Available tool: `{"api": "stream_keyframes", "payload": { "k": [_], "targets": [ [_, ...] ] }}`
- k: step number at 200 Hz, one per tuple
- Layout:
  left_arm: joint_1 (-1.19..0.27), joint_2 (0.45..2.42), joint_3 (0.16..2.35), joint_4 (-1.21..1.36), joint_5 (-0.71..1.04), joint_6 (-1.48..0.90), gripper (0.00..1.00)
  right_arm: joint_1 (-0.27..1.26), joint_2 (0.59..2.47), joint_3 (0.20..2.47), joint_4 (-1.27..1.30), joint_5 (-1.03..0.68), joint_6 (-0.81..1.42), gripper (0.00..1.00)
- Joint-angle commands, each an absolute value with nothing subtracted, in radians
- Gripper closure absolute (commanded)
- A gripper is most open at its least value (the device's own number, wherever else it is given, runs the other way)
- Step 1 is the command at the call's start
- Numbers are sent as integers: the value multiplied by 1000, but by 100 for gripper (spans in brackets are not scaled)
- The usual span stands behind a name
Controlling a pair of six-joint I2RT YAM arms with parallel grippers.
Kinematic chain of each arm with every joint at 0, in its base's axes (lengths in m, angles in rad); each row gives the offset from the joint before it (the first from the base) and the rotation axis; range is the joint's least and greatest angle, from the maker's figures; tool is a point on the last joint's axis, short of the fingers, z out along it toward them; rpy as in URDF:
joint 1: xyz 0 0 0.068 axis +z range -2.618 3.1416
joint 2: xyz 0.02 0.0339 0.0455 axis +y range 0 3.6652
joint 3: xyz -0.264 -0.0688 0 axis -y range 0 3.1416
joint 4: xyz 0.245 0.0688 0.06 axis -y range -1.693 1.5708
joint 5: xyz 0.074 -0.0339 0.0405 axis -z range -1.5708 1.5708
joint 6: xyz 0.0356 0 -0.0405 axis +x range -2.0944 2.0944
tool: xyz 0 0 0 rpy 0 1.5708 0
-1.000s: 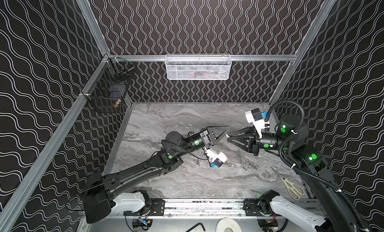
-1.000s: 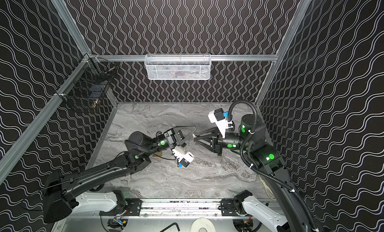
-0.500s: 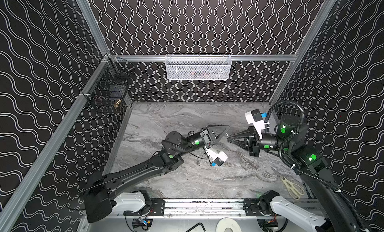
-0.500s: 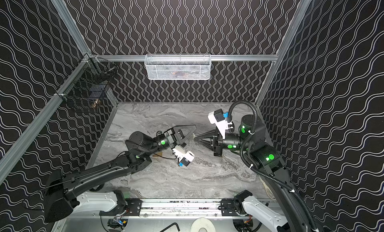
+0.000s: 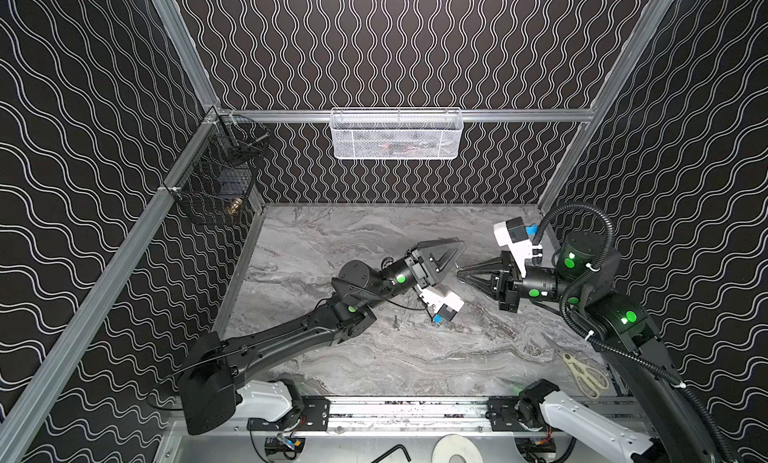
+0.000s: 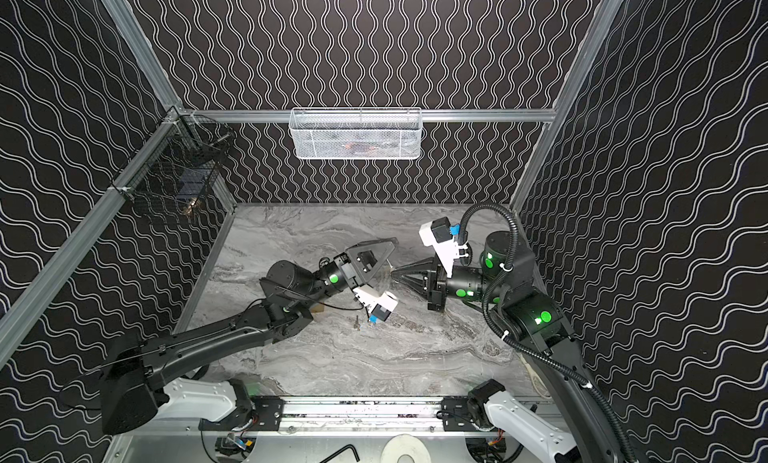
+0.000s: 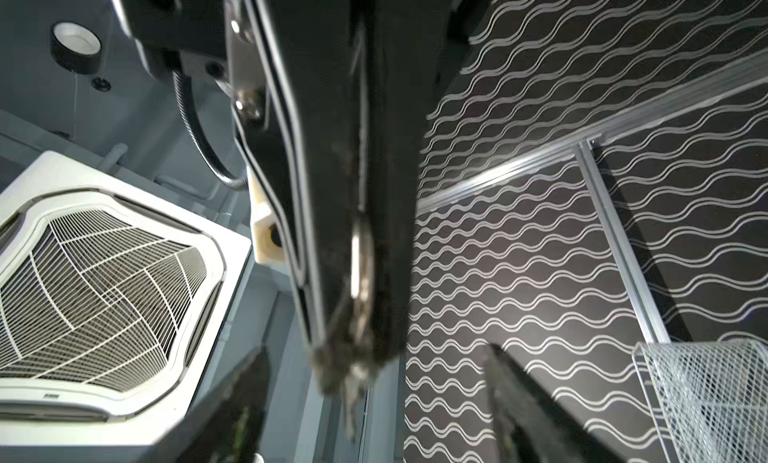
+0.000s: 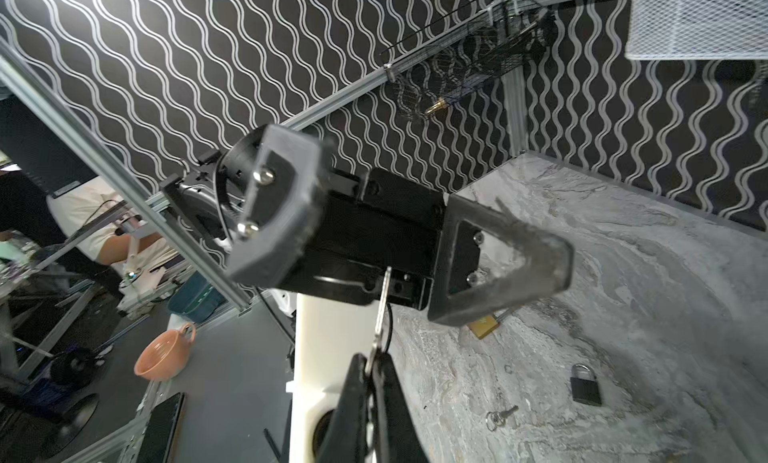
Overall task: Unlock with the key
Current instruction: 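Open the left gripper over the padlocks while the right gripper holds the key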
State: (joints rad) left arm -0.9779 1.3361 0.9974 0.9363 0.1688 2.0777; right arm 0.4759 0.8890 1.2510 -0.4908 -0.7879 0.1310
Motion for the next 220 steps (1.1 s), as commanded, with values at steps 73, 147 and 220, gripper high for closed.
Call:
{"api": "stream_keyframes", "payload": {
  "k": [73, 147, 220],
  "targets": [
    [-882, 1200, 798, 824, -201, 1786, 1, 346, 847, 1140, -195, -137, 165, 100],
    [-672, 1336, 1470, -401, -240, 204, 1, 283, 788, 798, -9, -200, 88, 100],
    [-524, 1486, 1205, -280, 70, -803, 24, 283, 773, 440, 286, -390, 120, 100]
  ]
}}
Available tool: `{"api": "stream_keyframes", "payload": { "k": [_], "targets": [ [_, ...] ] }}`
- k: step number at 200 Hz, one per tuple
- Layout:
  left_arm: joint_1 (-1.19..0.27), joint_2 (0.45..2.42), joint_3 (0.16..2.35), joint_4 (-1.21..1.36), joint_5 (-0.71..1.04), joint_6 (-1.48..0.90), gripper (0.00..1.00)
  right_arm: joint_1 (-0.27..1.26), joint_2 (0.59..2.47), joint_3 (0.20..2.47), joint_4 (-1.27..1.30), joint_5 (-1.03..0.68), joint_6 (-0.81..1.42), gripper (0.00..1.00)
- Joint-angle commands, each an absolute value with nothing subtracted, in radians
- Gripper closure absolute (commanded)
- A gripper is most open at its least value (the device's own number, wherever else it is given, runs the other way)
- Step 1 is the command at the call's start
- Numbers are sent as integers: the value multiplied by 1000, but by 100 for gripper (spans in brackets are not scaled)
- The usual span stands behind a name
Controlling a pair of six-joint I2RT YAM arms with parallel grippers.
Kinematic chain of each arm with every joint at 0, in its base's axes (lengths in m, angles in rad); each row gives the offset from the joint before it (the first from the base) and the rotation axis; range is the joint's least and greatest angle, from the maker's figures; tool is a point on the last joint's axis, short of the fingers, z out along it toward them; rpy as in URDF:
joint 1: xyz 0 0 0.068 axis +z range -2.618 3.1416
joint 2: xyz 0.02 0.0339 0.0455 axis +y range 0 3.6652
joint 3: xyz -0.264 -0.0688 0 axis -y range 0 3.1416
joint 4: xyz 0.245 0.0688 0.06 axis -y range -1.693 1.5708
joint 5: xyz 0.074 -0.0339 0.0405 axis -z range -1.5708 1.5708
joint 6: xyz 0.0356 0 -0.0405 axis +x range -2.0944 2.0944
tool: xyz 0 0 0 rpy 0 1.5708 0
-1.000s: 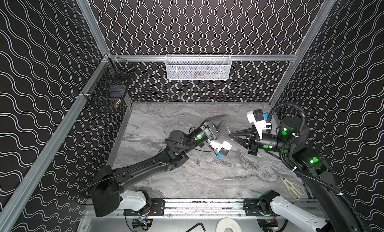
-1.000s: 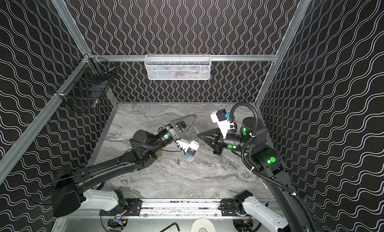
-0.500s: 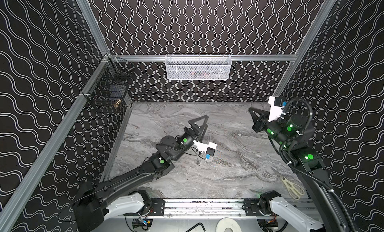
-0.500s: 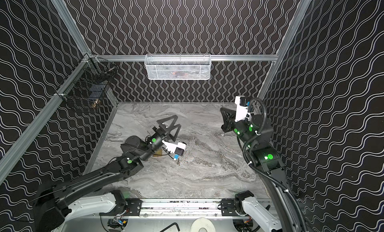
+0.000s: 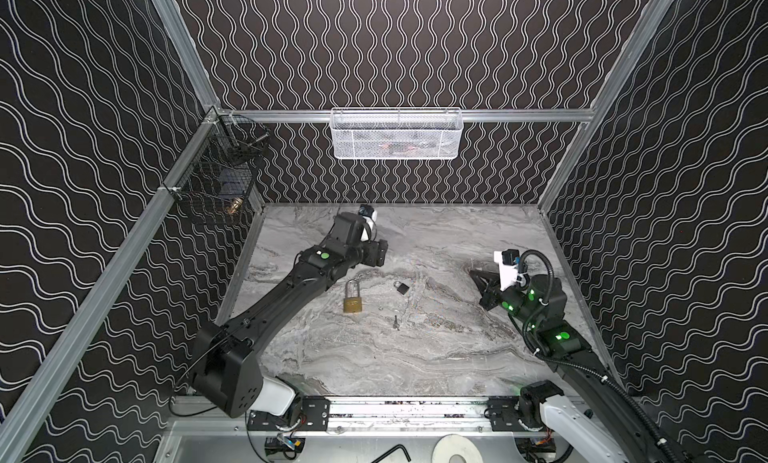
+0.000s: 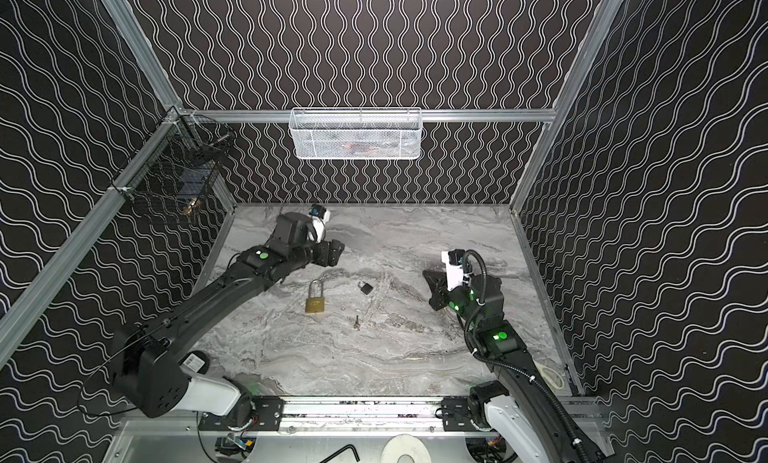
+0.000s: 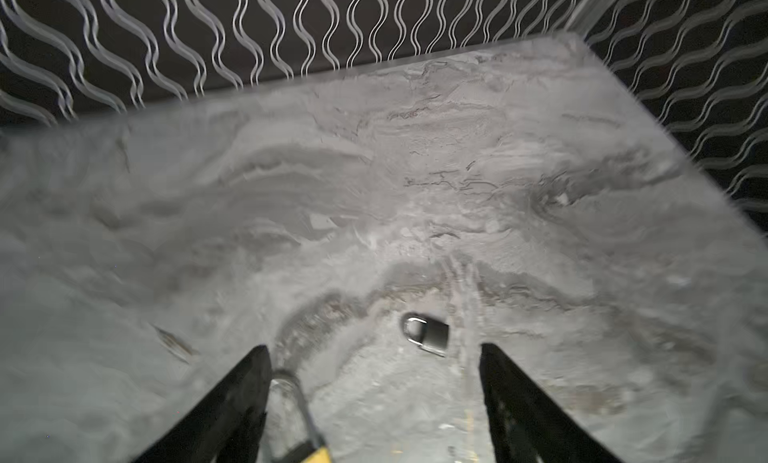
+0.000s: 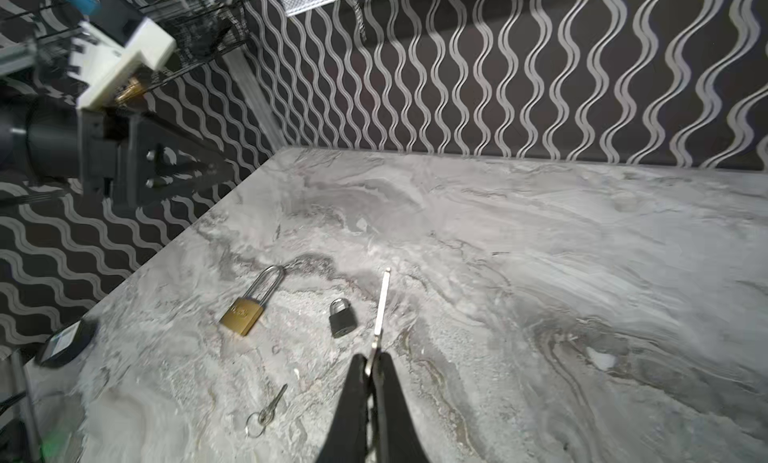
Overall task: Unlock with the key
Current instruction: 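Open the left gripper over the padlocks while the right gripper holds the key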
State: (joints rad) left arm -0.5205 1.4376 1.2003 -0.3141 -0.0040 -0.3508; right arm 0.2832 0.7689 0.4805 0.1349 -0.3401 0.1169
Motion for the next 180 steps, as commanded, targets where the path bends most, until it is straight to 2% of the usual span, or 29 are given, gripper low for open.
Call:
{"api": "stream_keyframes", "payload": {
  "k": [1, 15, 33, 59, 98, 110, 180],
  "targets": [
    [-525, 1491, 1210, -286, 70, -807, 24, 283, 773, 437, 286, -389, 121, 100],
    [-553, 1562, 1273, -380, 38, -835, 29, 283, 765, 400, 335, -407, 155, 100],
    [-609, 1608, 1279, -467, -131, -959, 38, 285, 743, 331, 404, -430, 171, 100],
    [-627, 1692, 1282, -589, -191, -1218, 37, 284, 718, 238, 450, -446, 201, 100],
    [-666, 1958, 1648, -1028, -205, -1358, 38, 291, 661, 86, 611, -521, 260, 100],
    [-685, 1992, 1687, -1037, -207, -1379, 40, 300, 660, 58, 680, -531, 275, 100],
    [-713, 2078, 1726, -1011, -175, -1463, 47, 325, 615, 69, 624, -509, 252, 100]
  ]
}}
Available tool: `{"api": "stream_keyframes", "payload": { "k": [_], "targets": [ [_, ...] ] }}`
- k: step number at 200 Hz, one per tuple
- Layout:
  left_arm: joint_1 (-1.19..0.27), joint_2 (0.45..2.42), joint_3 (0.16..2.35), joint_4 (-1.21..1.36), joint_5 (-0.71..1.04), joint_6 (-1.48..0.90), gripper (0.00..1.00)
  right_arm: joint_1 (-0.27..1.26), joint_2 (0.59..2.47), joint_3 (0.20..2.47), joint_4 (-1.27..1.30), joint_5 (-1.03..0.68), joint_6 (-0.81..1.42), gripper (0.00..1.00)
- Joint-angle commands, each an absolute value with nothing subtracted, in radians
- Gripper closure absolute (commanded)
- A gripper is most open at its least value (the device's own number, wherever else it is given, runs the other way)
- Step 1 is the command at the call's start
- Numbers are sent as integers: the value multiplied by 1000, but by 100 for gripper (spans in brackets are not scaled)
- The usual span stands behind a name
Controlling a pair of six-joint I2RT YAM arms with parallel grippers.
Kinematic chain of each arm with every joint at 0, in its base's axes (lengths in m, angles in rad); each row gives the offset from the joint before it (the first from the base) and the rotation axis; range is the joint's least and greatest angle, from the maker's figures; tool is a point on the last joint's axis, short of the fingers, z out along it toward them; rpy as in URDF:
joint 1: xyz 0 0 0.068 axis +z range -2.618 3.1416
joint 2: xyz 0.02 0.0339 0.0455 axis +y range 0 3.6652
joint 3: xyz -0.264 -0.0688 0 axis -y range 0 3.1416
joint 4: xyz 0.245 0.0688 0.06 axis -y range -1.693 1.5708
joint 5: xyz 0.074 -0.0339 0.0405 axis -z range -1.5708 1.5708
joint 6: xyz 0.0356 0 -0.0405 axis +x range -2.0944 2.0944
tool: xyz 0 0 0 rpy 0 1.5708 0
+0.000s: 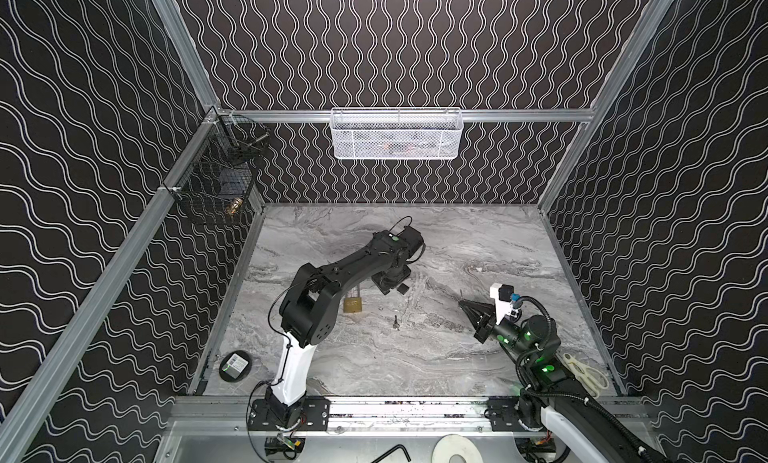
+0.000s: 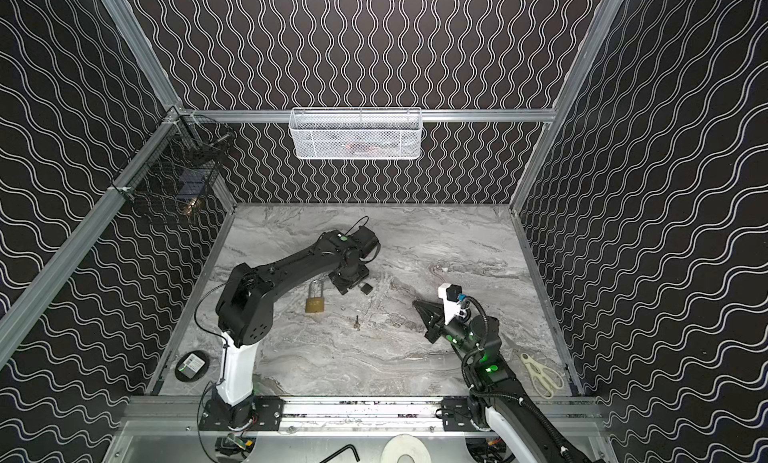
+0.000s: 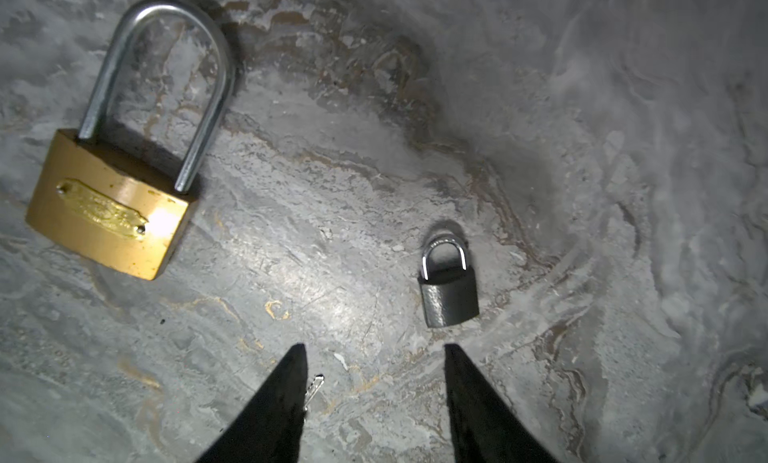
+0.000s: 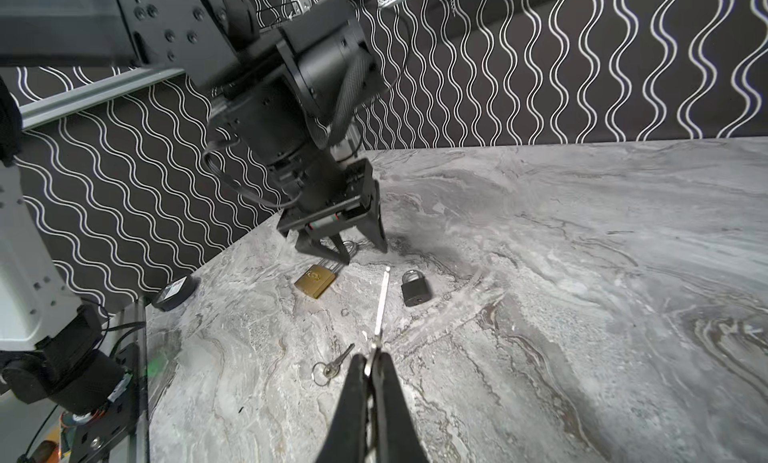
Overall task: Unlock with the key
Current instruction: 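Open the left gripper over the padlocks while the right gripper holds the key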
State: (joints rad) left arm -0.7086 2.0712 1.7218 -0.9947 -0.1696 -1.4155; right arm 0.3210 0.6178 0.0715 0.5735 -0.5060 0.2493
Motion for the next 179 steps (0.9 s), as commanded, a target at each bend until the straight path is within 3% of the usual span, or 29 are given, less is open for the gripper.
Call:
{"api": "stream_keyframes", "payload": {
  "k": [1, 92, 179],
  "targets": [
    [-714, 2078, 1727, -1012, -176, -1463, 47, 325, 615, 69, 624, -509, 252, 100],
    [-718, 2106, 1750, -1063, -245, -1476, 49, 333, 607, 72, 606, -502, 244, 100],
    [-720, 2212, 1808, -955, -145, -1411, 51, 333, 635, 71, 621, -506, 246, 100]
  ]
}}
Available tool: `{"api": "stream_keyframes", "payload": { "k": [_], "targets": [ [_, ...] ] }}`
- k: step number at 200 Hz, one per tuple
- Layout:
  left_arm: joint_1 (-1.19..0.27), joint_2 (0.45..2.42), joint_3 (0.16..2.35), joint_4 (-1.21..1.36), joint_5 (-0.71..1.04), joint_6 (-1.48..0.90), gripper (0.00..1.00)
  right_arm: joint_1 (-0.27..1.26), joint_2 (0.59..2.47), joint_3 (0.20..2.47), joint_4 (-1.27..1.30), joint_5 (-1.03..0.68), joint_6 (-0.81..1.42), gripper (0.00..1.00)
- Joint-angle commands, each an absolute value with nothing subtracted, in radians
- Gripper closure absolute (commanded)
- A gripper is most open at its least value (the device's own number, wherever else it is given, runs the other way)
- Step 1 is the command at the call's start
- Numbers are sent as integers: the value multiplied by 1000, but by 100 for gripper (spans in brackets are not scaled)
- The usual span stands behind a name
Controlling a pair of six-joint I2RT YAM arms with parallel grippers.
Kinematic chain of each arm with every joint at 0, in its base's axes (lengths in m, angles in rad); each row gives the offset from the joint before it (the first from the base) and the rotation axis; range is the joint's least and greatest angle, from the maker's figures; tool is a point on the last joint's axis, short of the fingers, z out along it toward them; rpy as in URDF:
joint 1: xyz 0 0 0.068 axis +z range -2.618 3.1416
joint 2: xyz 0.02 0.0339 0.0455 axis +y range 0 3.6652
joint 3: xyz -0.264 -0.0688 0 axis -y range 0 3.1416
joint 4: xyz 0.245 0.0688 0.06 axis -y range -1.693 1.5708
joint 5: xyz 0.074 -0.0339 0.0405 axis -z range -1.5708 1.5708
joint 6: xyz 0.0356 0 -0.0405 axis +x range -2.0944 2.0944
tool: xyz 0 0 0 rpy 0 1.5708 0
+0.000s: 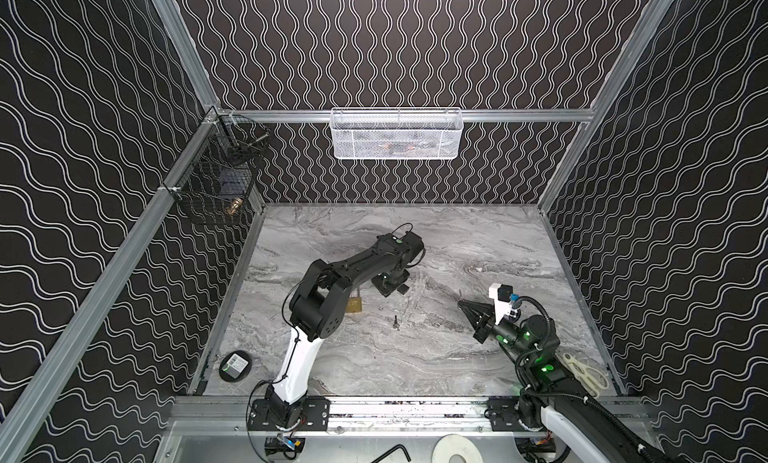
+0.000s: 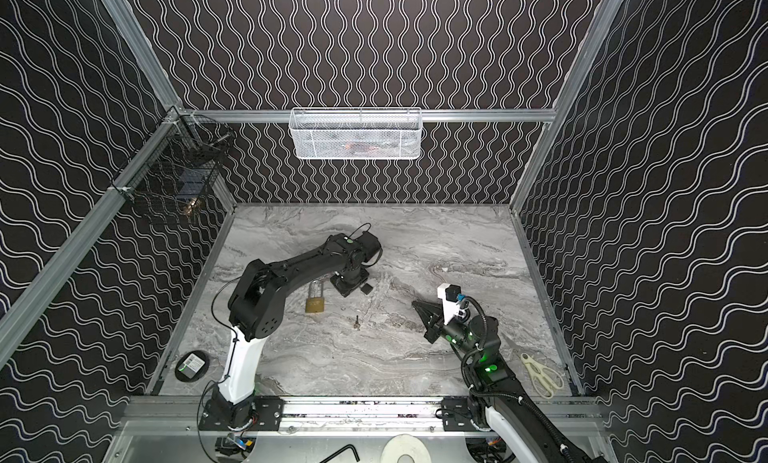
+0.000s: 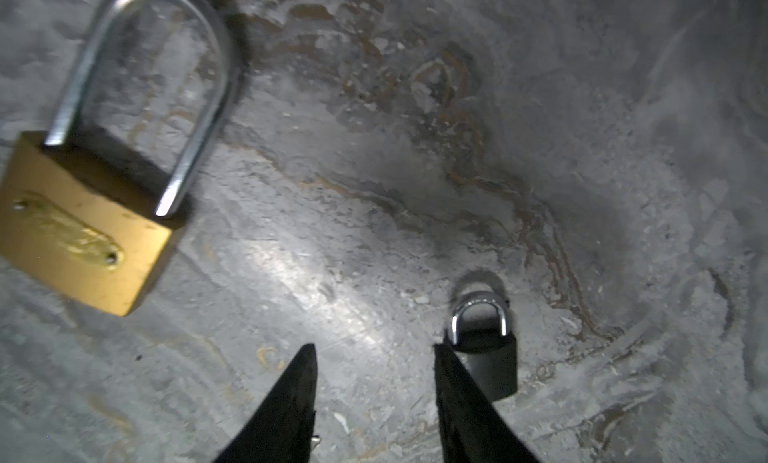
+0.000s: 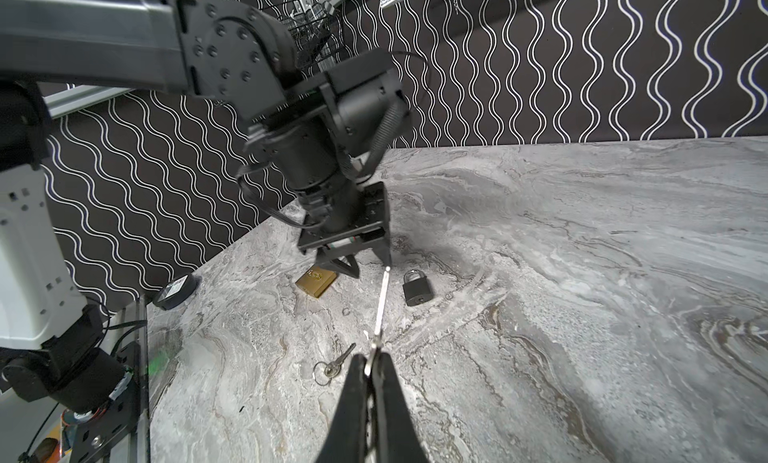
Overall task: Unlock with the key
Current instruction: 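Open the left gripper over the padlocks while the right gripper holds the key, then lower the left gripper onto the small black padlock and close on it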
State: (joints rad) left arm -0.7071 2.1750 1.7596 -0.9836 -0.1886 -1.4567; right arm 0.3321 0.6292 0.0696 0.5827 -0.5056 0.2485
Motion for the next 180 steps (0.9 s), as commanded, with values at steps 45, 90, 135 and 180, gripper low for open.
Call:
{"api": "stream_keyframes", "payload": {
  "k": [45, 90, 135, 180],
  "targets": [
    [-741, 2234, 1816, -950, -141, -1458, 49, 333, 641, 72, 624, -512, 247, 100],
    [-737, 2252, 1807, -925, -101, -1485, 49, 335, 644, 72, 627, -520, 248, 100],
    [-738, 2275, 1871, -951, -131, -1471, 49, 334, 640, 74, 620, -521, 247, 100],
    [-729, 2280, 1897, -974, -132, -1430, 48, 334, 642, 75, 621, -524, 247, 100]
  ]
}}
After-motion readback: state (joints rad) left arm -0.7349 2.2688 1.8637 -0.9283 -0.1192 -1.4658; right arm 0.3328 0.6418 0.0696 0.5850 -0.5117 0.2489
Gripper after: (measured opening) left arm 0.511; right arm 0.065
